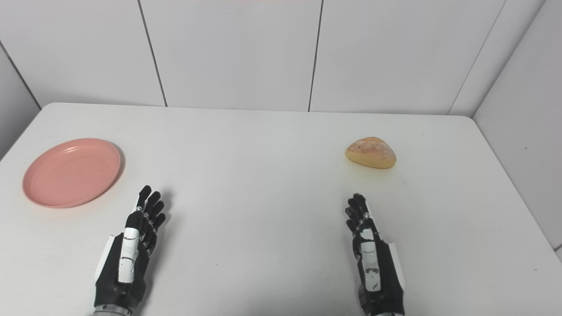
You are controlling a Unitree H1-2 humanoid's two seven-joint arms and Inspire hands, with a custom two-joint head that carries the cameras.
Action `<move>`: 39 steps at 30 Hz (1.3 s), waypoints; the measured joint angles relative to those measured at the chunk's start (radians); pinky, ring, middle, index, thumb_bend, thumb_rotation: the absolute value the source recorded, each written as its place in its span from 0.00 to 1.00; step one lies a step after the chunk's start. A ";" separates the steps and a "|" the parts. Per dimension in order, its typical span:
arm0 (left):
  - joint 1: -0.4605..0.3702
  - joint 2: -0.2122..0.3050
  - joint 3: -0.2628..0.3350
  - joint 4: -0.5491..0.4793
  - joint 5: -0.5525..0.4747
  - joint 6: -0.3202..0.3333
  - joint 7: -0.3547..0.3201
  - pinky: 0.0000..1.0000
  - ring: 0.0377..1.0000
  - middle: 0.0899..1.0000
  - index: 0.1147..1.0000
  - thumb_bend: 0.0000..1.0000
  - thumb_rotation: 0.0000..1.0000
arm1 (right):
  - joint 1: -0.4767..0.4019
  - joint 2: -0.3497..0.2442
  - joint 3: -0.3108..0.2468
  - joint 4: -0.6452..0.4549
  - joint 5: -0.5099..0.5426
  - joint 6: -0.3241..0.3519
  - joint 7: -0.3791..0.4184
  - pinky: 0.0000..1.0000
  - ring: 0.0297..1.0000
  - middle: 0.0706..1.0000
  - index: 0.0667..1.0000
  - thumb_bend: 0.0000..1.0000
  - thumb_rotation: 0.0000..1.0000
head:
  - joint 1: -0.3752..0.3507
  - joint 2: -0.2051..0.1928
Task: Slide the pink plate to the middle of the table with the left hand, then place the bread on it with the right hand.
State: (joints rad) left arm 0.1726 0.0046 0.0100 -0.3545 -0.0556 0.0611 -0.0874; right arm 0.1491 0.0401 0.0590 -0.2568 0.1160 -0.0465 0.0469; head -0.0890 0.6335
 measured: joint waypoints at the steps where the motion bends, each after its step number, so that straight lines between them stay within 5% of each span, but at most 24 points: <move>1: 0.000 0.000 0.000 0.000 0.000 0.000 -0.001 1.00 1.00 1.00 1.00 0.66 1.00 | 0.000 0.000 0.000 0.000 0.000 0.000 0.000 1.00 0.96 0.95 0.95 0.87 1.00 | 0.000 0.000; 39: 0.000 0.000 -0.001 -0.020 -0.011 0.006 -0.003 1.00 1.00 1.00 1.00 0.66 1.00 | -0.005 0.000 0.001 -0.008 -0.005 0.000 -0.001 1.00 0.96 0.95 0.95 0.88 1.00 | -0.003 0.005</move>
State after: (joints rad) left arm 0.1723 0.0046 0.0093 -0.3749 -0.0668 0.0671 -0.0909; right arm 0.1442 0.0403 0.0602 -0.2644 0.1107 -0.0463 0.0456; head -0.0920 0.6381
